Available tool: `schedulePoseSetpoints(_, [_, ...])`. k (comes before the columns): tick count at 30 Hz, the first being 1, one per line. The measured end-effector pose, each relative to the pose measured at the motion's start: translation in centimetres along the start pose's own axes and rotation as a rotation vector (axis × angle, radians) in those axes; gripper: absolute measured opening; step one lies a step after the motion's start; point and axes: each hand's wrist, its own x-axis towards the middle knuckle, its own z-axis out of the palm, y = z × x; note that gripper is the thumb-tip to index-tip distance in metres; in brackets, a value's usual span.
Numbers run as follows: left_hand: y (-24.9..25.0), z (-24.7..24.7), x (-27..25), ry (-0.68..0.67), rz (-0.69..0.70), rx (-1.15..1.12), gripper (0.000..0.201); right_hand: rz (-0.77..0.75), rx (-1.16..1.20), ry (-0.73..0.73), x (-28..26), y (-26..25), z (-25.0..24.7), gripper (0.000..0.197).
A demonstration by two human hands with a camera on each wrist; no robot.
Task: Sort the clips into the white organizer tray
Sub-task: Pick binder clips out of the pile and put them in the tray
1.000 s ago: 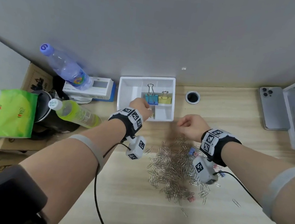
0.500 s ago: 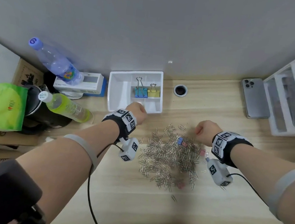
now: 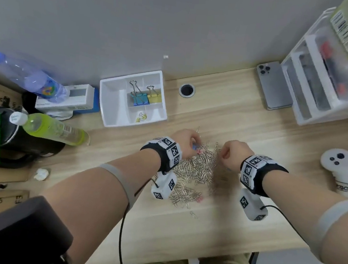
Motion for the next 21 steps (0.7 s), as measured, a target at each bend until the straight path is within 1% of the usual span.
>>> schedulePoseSetpoints(2, [0.3, 0.7, 0.6, 0.012, 0.018, 0.050, 0.021, 0.019, 0.071, 0.005, 0.0, 0.1, 0.2, 0.023])
schedulePoseSetpoints(4, [0.7, 1.1, 1.1, 0.017, 0.045, 0.111, 0.022, 0.050, 0.221, -0.032, 0.0, 0.3, 0.3, 0.019])
schedulePoseSetpoints(6, [1.0, 1.2, 1.4, 0.012, 0.054, 0.170, 0.022, 0.080, 0.333, -0.107, 0.2, 0.4, 0.2, 0.014])
schedulePoseSetpoints(10, [1.1, 1.2, 1.8, 0.003, 0.008, 0.183, 0.009, 0.125, 0.547, -0.236, -0.1, 0.0, -0.7, 0.031])
schedulePoseSetpoints(13, [1.1, 1.2, 2.0, -0.003, -0.025, 0.111, 0.008, 0.142, 0.698, -0.247, -0.4, -0.1, -1.1, 0.035])
schedulePoseSetpoints(15, [1.1, 1.1, 1.7, -0.012, -0.062, 0.006, 0.006, 0.176, 0.697, -0.233, -0.6, -0.1, -1.0, 0.033])
schedulePoseSetpoints(18, [0.9, 0.9, 1.2, -0.012, -0.072, -0.161, 0.007, 0.235, 0.730, -0.271, -0.8, -0.6, -0.8, 0.028])
schedulePoseSetpoints(21, [0.3, 0.2, 0.6, -0.001, -0.071, -0.247, 0.012, 0.238, 0.775, -0.278, -0.9, -1.5, -0.5, 0.031])
